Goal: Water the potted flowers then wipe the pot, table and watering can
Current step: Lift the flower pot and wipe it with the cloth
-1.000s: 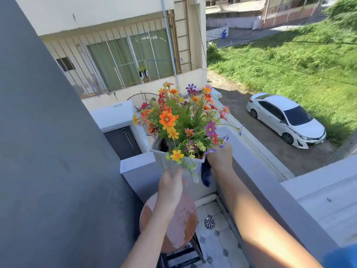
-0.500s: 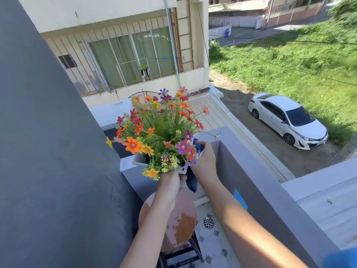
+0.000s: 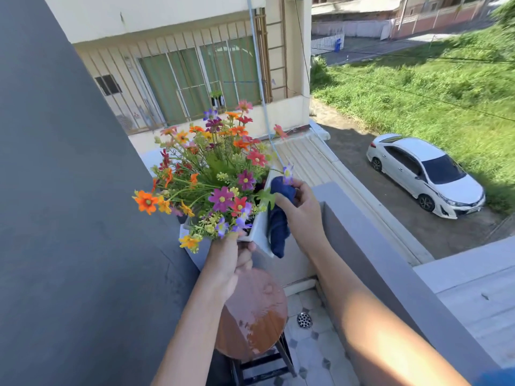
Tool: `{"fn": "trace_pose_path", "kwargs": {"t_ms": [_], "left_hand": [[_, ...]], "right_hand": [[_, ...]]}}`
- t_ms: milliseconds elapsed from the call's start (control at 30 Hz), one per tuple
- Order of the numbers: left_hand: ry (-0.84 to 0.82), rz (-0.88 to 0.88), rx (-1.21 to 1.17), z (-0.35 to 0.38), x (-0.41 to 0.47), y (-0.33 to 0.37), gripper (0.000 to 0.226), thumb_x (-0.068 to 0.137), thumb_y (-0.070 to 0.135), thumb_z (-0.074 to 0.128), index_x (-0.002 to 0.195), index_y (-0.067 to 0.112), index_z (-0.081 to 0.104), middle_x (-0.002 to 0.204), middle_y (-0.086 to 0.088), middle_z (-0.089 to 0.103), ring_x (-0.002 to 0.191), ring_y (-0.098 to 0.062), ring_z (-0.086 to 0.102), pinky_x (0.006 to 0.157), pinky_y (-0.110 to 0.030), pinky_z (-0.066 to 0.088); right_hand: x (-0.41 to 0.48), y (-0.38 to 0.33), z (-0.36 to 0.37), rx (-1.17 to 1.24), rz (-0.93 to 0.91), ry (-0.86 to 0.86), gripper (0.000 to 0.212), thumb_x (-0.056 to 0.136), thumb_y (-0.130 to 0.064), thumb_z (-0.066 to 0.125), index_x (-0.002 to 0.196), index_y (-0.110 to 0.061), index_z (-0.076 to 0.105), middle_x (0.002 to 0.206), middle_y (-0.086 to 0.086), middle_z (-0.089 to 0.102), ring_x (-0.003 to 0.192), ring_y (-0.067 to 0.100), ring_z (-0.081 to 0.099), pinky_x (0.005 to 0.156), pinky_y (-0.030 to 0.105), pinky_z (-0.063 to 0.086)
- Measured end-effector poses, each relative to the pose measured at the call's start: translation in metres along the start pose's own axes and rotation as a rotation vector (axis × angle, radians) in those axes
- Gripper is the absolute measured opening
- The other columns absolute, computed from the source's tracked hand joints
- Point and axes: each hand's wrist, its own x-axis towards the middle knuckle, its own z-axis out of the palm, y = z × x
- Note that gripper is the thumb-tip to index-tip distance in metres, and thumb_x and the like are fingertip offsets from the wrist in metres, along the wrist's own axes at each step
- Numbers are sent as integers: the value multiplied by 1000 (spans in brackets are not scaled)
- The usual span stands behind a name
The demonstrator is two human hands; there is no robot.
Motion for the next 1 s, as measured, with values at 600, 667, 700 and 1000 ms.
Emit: {"fn": "trace_pose_path", "kwargs": {"t_ms": [600,667,700,1000], "left_hand": [[66,-89,-42,10,12,-12,24,98,10,36,75,11,41,63,-10,48,25,-6,21,30,-14,17],[93,-77,-81,6,17,-9,23,98,10,36,76,11,41,61,-10,48,25,-6,20,31,-14,15],[104,-72,-89,4,19,-9,23,98,10,35,76,11,41,60,-10,49,24,-6,20,31,-13,15],[49,-93,24,-5,7,-7,22,98,10,29,83,11,45,57,-9,54,26,-9,24,33,-12,19]], "right_hand": [[-35,21,4,6,18,60,17,84,-22,59,100,-23,62,88,-9,63,77,6,55,72,28,44],[-48,30,4,-41,-8,-44,16,86,-14,58,102,-15,61,88,-9,61,74,1,53,68,20,41],[-53,35,3,-75,-21,-75,15,87,-12,58,102,-12,60,88,-10,61,73,-1,52,68,18,40],[-39,33,-6,-91,-41,148,13,97,-11,58,105,-20,63,98,-12,66,88,6,59,81,33,47]]}}
